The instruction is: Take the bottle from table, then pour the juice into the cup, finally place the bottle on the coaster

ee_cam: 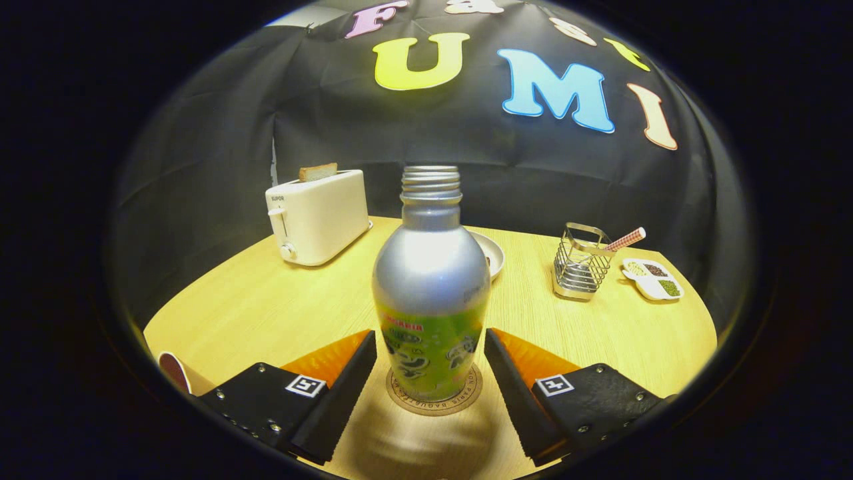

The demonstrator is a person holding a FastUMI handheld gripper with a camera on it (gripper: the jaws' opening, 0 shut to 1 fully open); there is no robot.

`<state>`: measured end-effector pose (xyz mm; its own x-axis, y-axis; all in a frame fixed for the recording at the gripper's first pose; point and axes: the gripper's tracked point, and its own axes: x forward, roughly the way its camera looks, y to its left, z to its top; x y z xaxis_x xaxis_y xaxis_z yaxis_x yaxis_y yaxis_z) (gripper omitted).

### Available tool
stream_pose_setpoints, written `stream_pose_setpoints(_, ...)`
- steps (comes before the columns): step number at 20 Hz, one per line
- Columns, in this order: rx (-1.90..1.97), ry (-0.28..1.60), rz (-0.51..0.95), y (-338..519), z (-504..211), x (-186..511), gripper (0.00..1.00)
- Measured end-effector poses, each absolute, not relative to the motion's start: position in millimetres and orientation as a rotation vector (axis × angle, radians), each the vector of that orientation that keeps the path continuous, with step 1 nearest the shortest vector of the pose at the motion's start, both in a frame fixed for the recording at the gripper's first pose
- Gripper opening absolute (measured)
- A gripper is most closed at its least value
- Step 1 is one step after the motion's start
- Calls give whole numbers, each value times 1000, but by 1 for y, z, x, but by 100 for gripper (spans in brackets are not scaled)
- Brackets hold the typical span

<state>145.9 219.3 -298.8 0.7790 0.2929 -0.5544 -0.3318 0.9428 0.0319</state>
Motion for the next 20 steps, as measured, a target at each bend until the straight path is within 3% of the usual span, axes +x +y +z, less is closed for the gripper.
stream_pose_setpoints(5,-23,573,346,208,-266,126,99)
stream_pose_setpoints(20,-7,311,211,105,-75,32,99)
